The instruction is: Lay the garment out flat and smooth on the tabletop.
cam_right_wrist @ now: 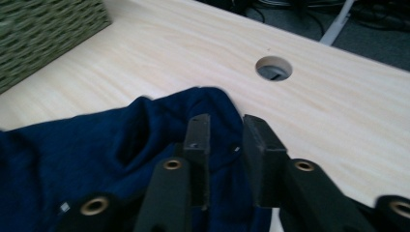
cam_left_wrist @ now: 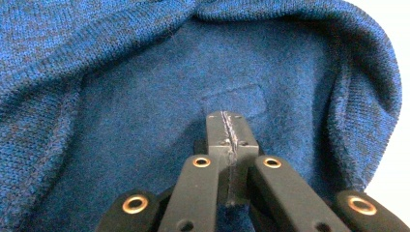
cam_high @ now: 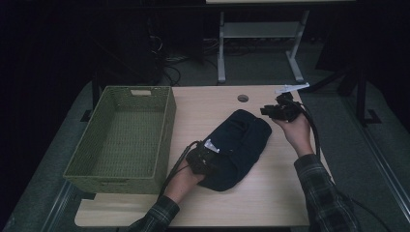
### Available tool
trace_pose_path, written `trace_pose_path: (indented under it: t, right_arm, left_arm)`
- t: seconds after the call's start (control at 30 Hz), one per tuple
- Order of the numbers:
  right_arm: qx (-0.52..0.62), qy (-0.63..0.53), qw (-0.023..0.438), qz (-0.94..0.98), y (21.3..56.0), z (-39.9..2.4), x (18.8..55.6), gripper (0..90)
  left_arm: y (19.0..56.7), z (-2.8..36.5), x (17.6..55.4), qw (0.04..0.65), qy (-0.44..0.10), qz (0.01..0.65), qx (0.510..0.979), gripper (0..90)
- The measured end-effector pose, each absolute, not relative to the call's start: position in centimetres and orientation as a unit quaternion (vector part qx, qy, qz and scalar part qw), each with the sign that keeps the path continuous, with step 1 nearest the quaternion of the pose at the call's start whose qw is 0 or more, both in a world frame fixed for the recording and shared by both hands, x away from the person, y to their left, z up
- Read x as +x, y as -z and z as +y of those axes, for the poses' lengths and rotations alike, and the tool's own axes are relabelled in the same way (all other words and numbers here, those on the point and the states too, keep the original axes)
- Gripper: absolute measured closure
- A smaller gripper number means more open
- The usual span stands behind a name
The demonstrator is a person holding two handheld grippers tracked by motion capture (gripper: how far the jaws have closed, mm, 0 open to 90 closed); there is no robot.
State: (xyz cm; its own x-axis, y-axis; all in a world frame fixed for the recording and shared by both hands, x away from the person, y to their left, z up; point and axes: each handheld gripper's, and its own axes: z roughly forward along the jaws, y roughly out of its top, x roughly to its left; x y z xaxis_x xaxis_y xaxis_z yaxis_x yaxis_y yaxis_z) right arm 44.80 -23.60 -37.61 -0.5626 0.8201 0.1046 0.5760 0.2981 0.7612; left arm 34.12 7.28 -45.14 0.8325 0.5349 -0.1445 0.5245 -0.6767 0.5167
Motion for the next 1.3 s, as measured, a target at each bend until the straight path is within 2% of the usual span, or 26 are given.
trace_pose_path:
  t: [0.13, 0.2, 0.47, 0.73, 1.0, 1.3]
  right_arm:
    - [0.429, -0.397, 0.148, 0.797, 37.7, -23.7, 43.2, 86.2]
    - [0.415, -0.4, 0.148, 0.804, 37.7, -23.5, 42.0, 89.6]
    - [0.39, -0.402, 0.136, 0.817, 38.8, -22.5, 38.9, 89.8]
    - [0.368, -0.396, 0.105, 0.835, 42.1, -20.8, 35.6, 89.9]
    - [0.355, -0.393, 0.071, 0.845, 44.1, -19.4, 33.3, 89.9]
    - [0.347, -0.39, 0.057, 0.851, 45.5, -18.1, 31.7, 89.9]
  left_arm:
    - [45.1, 7.3, 34.2, 0.28, -0.01, 0.288, 0.916, 90.0]
    - [45.2, 7.3, 34.1, 0.28, -0.009, 0.29, 0.915, 90.0]
    - [45.2, 7.3, 34.1, 0.287, -0.01, 0.294, 0.912, 90.0]
    - [45.2, 7.3, 34.1, 0.283, -0.008, 0.292, 0.913, 90.0]
    - [45.2, 7.4, 34.1, 0.282, -0.007, 0.291, 0.914, 90.0]
    - [45.2, 7.4, 34.1, 0.279, -0.008, 0.287, 0.916, 90.0]
